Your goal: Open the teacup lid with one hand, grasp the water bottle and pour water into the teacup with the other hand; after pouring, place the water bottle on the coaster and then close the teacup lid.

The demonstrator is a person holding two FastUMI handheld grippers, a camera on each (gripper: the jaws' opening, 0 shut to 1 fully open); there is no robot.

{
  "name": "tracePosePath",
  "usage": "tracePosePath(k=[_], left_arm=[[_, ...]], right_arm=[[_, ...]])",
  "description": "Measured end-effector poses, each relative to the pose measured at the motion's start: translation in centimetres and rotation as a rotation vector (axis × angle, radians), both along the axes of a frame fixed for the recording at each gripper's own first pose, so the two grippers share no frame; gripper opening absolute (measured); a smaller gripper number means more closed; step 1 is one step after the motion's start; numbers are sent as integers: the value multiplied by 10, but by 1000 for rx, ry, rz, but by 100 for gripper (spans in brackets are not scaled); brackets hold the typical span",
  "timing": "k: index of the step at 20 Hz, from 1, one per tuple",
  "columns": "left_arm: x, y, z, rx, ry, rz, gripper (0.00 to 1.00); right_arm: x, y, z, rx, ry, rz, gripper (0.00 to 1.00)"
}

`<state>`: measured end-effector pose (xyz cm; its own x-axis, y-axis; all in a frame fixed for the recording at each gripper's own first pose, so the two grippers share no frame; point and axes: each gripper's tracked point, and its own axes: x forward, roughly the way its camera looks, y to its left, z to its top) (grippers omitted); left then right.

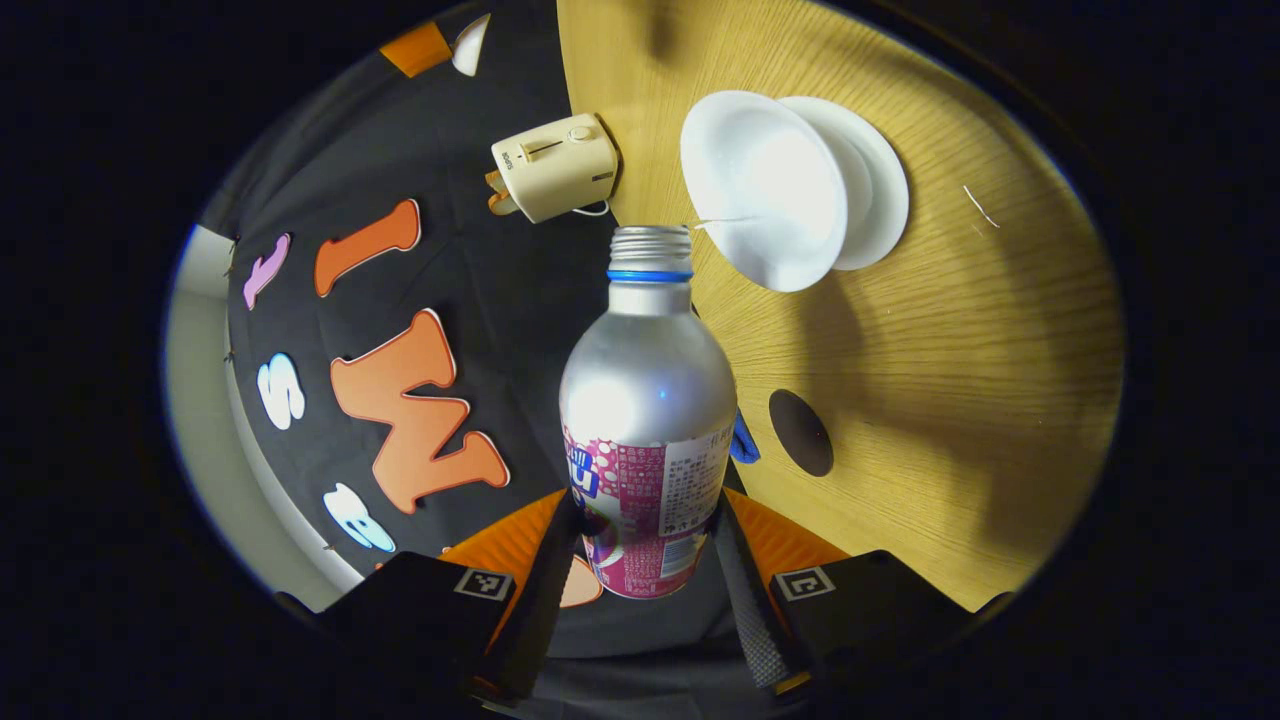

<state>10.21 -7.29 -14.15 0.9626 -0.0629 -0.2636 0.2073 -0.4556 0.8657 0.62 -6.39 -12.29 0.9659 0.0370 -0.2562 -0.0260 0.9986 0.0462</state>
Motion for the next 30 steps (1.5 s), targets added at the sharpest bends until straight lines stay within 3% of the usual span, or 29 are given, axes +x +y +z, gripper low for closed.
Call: tracePosePath(k=[18,30], left_arm=[[13,-9,18,130,-89,-56,80],[7,-16,34,163,-225,-100,80]], right_arm=[[3,26,3,-41,-24,100,22],[4,43,15,-65,-50,160,22]])
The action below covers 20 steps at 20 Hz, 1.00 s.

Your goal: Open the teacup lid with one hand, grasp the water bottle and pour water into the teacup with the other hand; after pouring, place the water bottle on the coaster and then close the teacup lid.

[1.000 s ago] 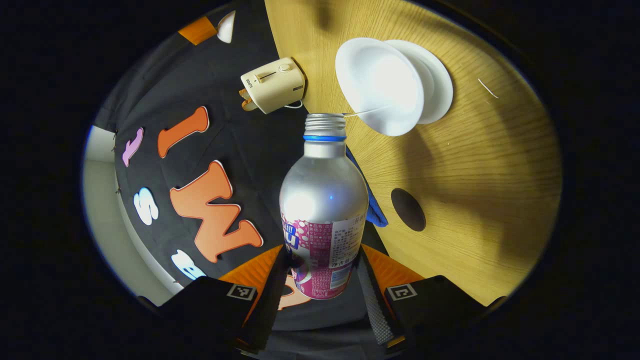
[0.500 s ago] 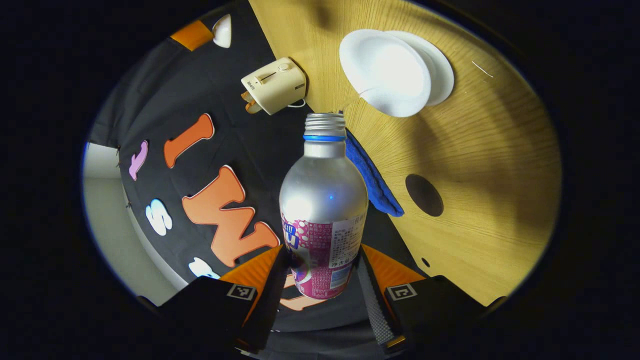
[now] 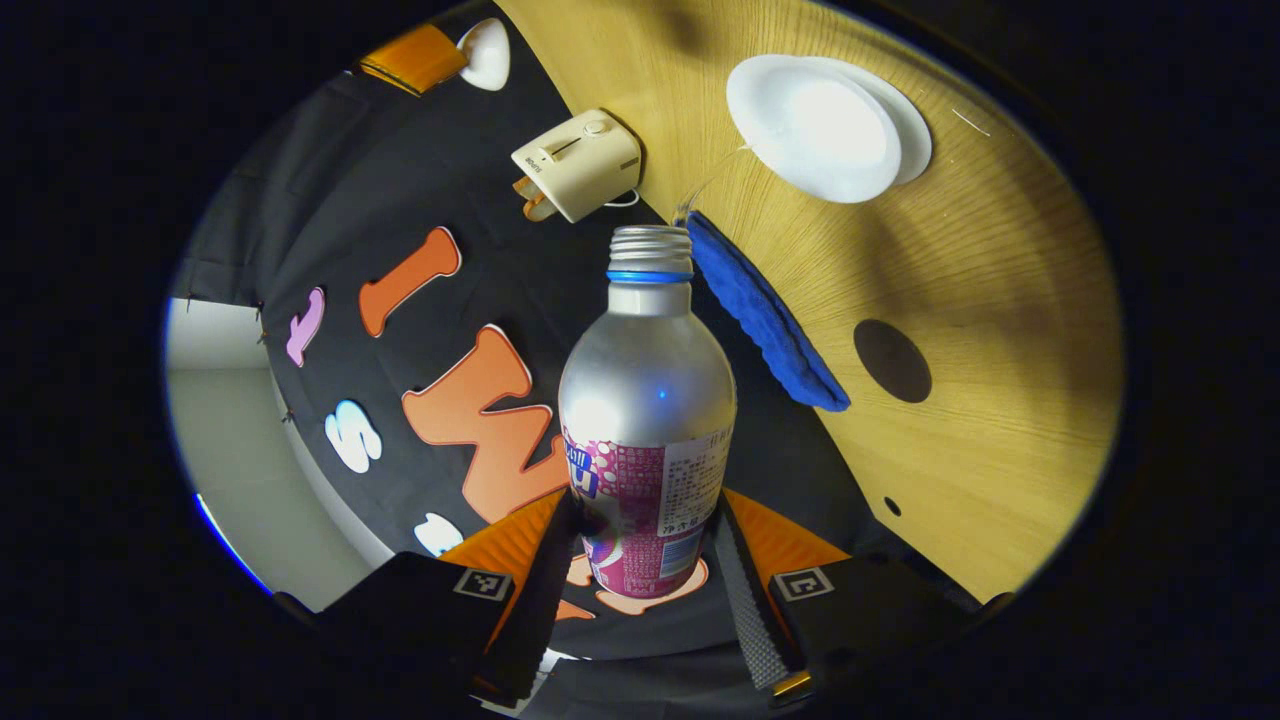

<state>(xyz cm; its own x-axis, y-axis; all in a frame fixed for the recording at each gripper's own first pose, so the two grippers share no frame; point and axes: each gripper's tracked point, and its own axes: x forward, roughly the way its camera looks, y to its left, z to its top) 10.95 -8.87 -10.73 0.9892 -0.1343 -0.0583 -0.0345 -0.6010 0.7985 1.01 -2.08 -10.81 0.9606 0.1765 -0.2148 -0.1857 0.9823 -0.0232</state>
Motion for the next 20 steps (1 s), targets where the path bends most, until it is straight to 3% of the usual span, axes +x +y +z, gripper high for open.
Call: tracePosePath(k=[7,12,18,20], left_arm=[[-2,-3,4,16,-89,-44,80],[0,-10,-10,40,-71,-80,80],[-2,-14,-32,-28,-67,-110,78],[-1,-8,-31,-90,-74,-101,78]], right_arm=[[-2,4,9,-6,-12,6,22],[-4,8,2,-3,4,7,22],[-2,14,-11,-6,34,11,22],[0,16,-12,-4,36,7,22]])
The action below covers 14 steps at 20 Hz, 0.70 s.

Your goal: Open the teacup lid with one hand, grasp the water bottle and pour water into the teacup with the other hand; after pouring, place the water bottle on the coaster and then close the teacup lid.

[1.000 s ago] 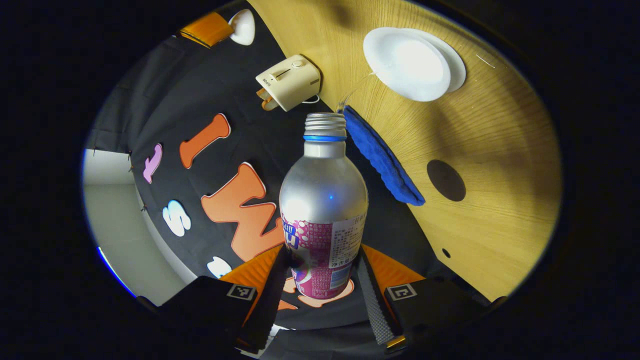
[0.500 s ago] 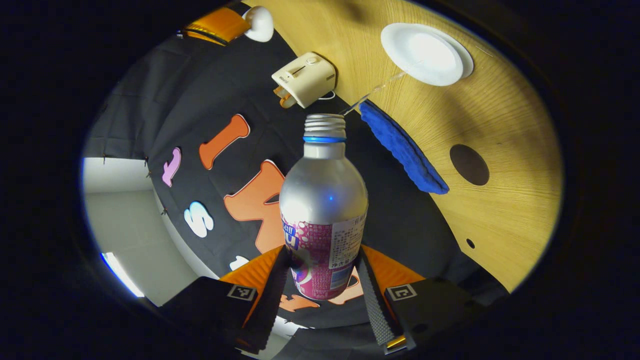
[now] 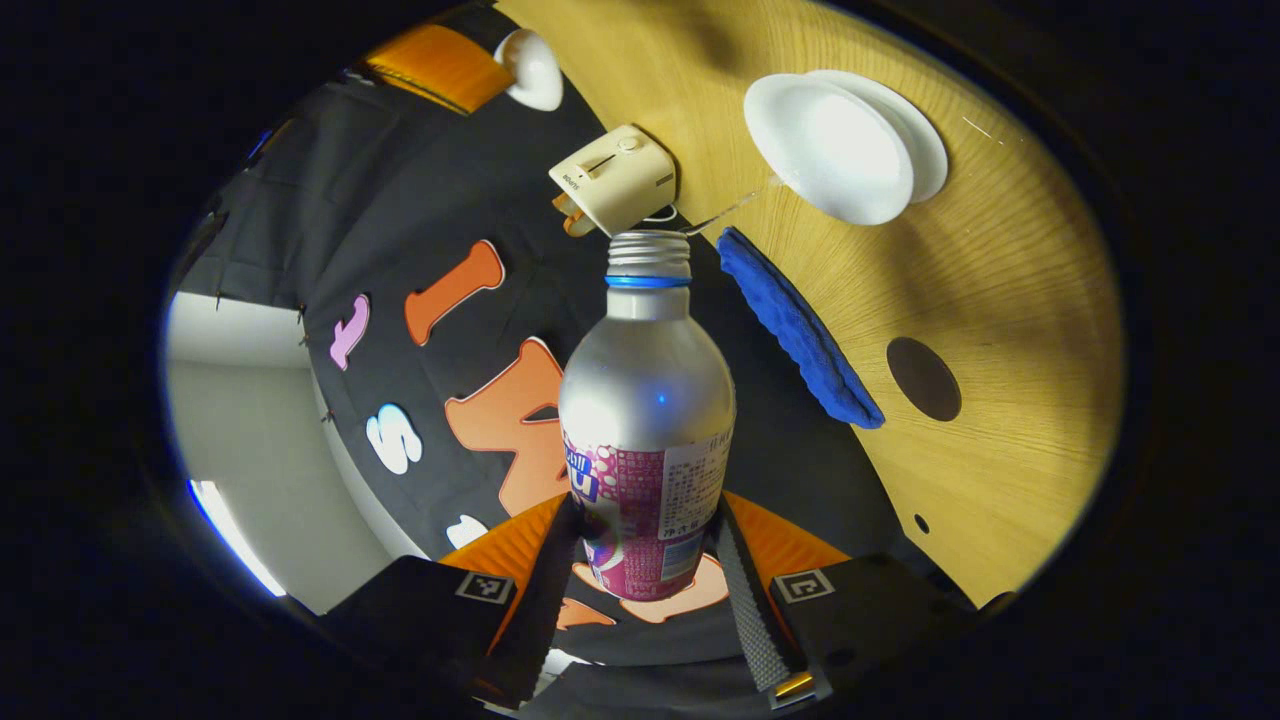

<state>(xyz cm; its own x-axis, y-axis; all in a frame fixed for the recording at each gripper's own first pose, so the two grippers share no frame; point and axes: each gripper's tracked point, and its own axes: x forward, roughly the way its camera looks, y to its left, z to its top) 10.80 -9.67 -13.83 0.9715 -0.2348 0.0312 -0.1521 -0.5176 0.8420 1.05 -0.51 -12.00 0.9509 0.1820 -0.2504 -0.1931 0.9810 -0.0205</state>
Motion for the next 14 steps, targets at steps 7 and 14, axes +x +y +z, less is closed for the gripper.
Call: tracePosePath(k=[7,14], left_arm=[[4,32,26,-384,-14,48,75],[25,54,54,-913,-30,99,79]], right_arm=[[8,6,6,33,3,-4,22],[16,15,16,30,-9,-12,22]])
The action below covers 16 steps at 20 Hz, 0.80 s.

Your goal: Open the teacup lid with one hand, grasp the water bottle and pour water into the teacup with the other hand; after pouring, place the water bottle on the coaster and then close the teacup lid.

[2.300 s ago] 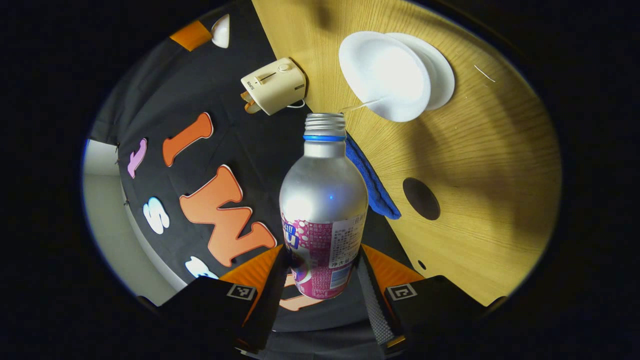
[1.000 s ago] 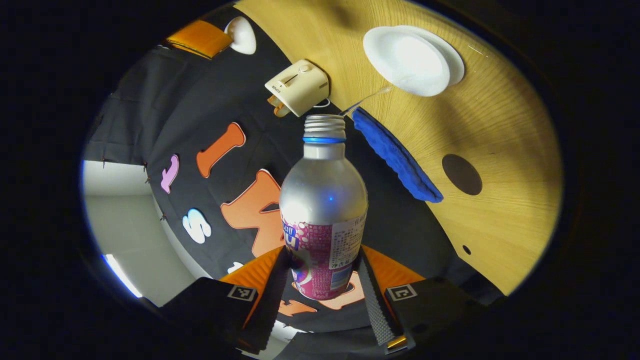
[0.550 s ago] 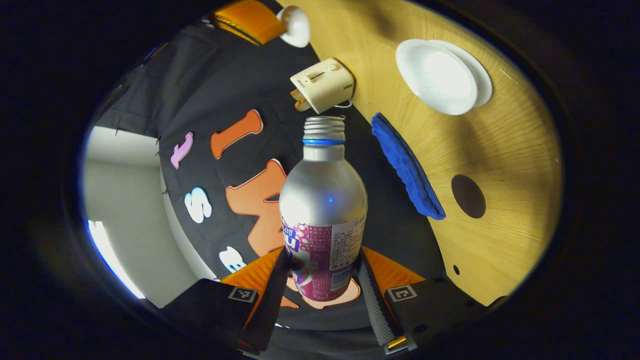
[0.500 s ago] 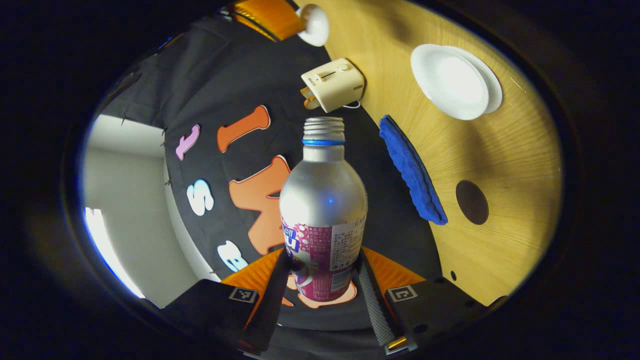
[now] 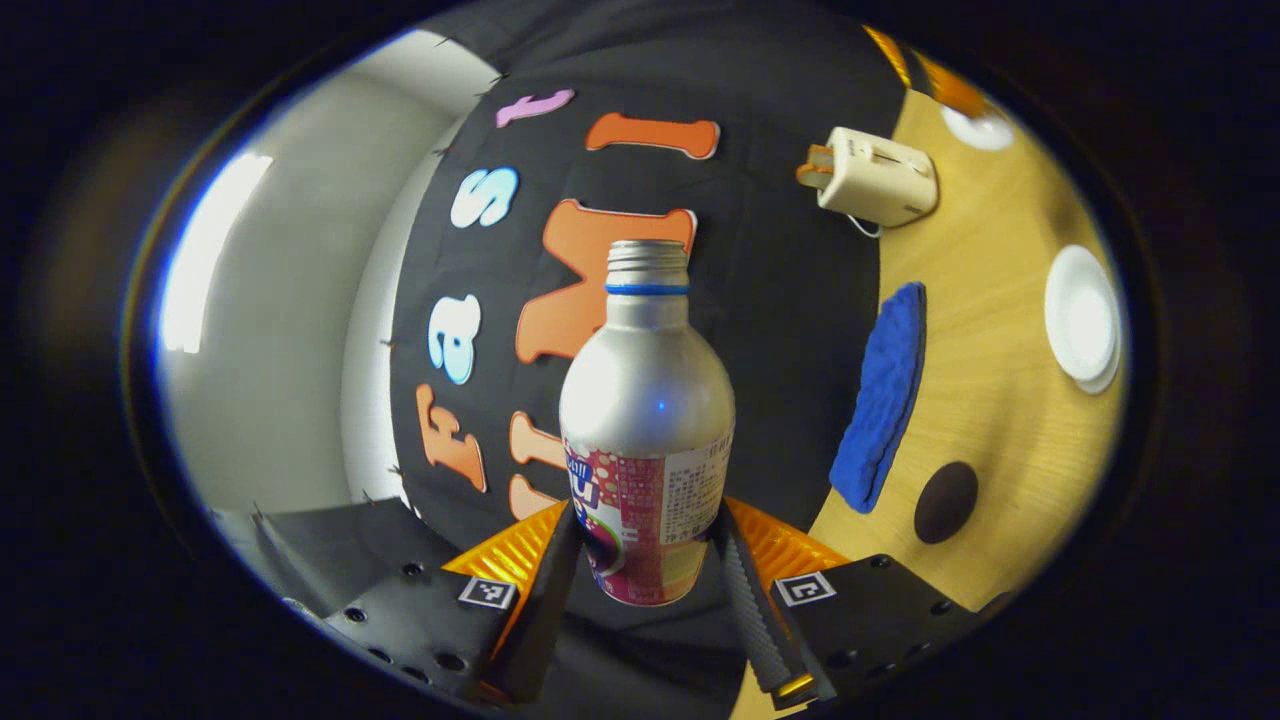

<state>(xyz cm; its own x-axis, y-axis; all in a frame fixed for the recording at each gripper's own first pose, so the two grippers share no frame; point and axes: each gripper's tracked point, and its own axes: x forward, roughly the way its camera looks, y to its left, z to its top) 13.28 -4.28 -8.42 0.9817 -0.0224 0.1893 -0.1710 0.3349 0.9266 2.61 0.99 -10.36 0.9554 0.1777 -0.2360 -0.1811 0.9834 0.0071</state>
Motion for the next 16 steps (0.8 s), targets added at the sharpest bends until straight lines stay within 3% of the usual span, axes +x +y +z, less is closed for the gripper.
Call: tracePosePath(k=[1,5,10,11,13,14,16], left_arm=[[2,2,6,-71,-21,3,75],[14,12,16,-360,-59,7,78],[21,20,6,-772,-3,-17,74],[28,21,2,-847,11,-25,78],[34,23,-10,-971,44,-27,83],[37,22,-18,-1014,68,-24,75],[44,22,-34,-1085,110,-16,78]], right_arm=[[1,2,2,1,-3,3,22],[4,10,10,14,-15,12,22],[7,16,18,30,-22,15,22],[7,16,18,32,-22,17,22],[7,20,17,31,-16,22,22],[7,22,14,28,-11,27,22],[7,25,13,25,-6,31,22]])
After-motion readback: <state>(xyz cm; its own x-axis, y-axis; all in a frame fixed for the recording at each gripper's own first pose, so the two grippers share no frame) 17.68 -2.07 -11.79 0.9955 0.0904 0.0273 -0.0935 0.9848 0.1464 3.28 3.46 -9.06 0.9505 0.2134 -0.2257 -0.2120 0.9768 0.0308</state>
